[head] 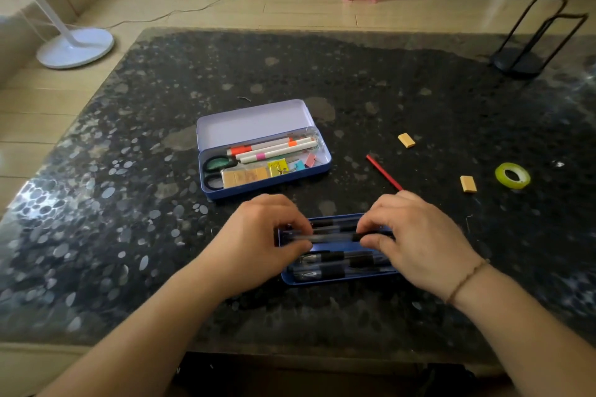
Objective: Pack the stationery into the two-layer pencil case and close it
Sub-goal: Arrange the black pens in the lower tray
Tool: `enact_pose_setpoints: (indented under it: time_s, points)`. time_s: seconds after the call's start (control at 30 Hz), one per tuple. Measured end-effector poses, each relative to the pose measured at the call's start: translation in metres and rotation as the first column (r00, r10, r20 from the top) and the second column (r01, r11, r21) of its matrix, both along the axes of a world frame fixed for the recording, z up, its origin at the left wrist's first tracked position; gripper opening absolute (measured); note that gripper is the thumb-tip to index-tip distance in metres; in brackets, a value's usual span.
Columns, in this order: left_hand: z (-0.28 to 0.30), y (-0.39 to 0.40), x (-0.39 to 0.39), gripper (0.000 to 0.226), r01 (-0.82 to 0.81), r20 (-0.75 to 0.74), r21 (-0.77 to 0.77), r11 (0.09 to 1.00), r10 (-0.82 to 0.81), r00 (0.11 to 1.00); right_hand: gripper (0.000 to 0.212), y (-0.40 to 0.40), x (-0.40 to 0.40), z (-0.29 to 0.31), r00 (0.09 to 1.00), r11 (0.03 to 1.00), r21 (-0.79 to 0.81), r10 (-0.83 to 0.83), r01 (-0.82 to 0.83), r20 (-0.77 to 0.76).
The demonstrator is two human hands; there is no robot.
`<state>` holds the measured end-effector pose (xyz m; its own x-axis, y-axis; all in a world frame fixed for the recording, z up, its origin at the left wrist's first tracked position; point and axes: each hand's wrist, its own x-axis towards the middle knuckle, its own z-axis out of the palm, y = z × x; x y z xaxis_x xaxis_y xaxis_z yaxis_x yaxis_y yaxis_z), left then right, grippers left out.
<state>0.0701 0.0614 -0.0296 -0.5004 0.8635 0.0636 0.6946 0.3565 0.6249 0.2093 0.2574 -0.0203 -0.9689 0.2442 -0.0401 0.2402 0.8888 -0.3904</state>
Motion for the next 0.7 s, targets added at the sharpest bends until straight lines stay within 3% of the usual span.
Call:
enact_pose_setpoints:
  time_s: [0.2, 0.47, 0.6, 0.7]
  points:
    - [-0.014, 0.005, 0.009, 0.027, 0.105, -0.202, -0.006, 0.994, -0.104, 0.974, 0.014, -0.006, -0.006, -0.008, 0.999, 1.0, 0.018, -0.004, 0.003, 0.053]
    - [-0.017, 0.009, 0.009, 0.024, 0.104, -0.268, -0.022, 0.994, -0.107, 0.958, 0.007, -0.009, -0.011, -0.005, 0.999, 0.998, 0.051, -0.025, 0.023, 0.042]
    - [-0.012, 0.009, 0.007, 0.02, 0.073, -0.204, 0.023, 0.997, -0.066, 0.977, 0.01, 0.01, 0.0, 0.009, 0.971, 0.978, 0.11, -0.19, 0.175, 0.146]
    - [-0.009, 0.007, 0.004, 0.015, 0.083, -0.174, 0.005, 0.997, -0.081, 0.981, 0.008, 0.017, 0.005, 0.011, 0.896, 0.963, 0.165, -0.261, 0.214, 0.359]
